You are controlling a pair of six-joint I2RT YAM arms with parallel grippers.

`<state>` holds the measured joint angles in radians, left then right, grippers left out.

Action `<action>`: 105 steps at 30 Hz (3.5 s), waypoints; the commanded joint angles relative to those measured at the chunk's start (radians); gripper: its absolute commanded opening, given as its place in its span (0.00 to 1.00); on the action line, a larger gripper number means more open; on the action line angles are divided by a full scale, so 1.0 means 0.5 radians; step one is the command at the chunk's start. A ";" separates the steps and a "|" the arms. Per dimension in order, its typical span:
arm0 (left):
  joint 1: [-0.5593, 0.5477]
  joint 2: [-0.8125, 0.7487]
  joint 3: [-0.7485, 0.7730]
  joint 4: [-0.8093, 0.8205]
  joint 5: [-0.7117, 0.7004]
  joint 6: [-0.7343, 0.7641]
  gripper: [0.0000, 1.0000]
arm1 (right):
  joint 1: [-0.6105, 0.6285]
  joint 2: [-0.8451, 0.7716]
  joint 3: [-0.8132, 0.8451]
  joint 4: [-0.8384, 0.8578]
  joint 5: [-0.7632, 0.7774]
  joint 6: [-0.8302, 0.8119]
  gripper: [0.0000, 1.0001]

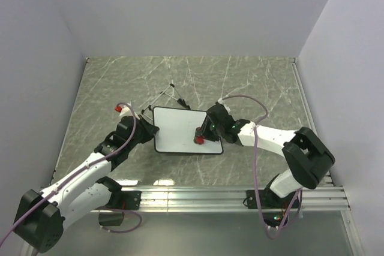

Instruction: Erase the whiteboard

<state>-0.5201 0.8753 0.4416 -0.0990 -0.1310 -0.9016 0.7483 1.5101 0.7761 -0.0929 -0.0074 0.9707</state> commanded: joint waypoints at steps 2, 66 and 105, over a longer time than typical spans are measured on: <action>-0.009 0.026 0.117 -0.109 0.038 0.192 0.00 | 0.065 0.235 0.187 -0.136 -0.046 0.004 0.00; 0.009 0.244 0.461 -0.152 0.007 0.306 0.00 | -0.426 -0.004 -0.129 -0.455 -0.427 -0.137 0.00; 0.319 -0.115 -0.739 0.881 0.627 -0.464 0.53 | -0.361 0.413 0.816 -1.136 0.095 -0.496 0.00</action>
<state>-0.3634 0.8112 0.1169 0.0929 0.1120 -1.0473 0.5777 1.7107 1.1343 -0.6216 -0.0021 0.7467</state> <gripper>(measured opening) 0.536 0.322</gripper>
